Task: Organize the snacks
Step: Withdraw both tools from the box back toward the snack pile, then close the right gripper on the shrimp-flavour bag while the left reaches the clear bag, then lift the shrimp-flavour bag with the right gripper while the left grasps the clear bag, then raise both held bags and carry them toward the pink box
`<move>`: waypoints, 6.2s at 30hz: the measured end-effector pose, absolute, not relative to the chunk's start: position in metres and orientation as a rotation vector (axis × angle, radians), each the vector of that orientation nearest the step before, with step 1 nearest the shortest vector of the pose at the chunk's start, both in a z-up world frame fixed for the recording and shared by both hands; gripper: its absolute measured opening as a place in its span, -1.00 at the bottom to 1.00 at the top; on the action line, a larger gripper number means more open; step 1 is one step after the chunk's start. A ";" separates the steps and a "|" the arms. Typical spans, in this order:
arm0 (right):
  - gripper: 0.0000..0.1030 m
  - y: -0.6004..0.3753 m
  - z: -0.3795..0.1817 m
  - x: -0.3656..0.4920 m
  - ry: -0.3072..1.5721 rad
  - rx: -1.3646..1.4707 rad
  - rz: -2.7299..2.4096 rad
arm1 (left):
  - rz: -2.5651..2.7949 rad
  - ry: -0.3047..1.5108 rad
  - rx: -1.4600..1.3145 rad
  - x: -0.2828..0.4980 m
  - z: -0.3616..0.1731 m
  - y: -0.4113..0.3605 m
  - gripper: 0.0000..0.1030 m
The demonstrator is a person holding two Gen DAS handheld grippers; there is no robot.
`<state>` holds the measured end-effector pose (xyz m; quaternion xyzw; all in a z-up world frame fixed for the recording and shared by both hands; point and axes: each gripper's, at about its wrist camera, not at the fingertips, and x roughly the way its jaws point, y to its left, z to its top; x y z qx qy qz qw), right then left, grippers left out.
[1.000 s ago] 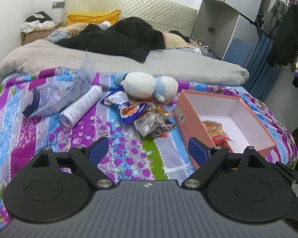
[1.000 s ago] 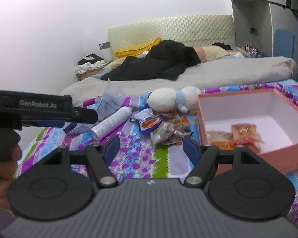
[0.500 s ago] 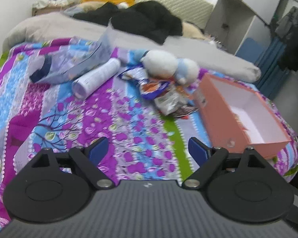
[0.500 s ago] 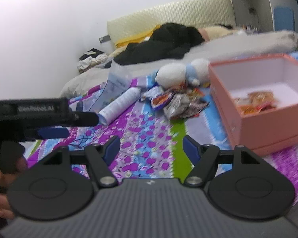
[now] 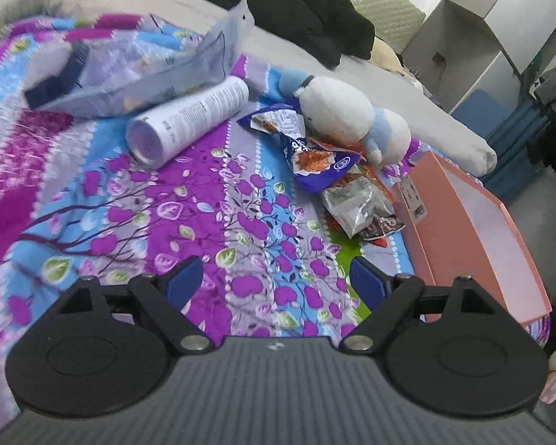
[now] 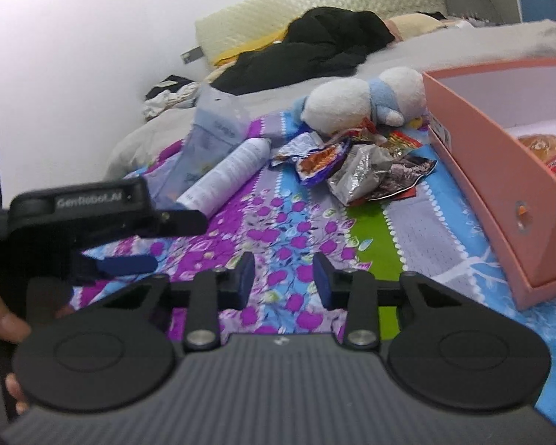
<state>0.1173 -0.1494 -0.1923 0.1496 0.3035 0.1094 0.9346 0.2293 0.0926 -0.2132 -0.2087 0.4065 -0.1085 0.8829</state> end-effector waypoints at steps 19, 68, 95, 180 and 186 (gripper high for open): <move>-0.47 -0.202 -0.270 0.225 0.666 0.685 -0.050 | -0.437 0.913 -0.764 0.353 -0.302 0.045 0.60; -0.80 -0.214 -0.260 0.214 0.682 0.781 0.013 | -0.306 0.891 -0.917 0.246 -0.301 0.120 -0.77; -0.89 -0.211 -0.259 0.254 0.607 0.734 -0.119 | -0.312 0.881 -0.772 0.205 -0.294 0.135 -0.75; 0.85 -0.132 -0.252 0.154 0.966 -0.324 0.513 | -0.410 0.991 0.083 0.245 -0.266 0.043 0.36; 0.57 -0.136 -0.248 0.148 0.980 -0.239 0.475 | -0.334 0.998 -0.022 0.228 -0.255 0.049 0.35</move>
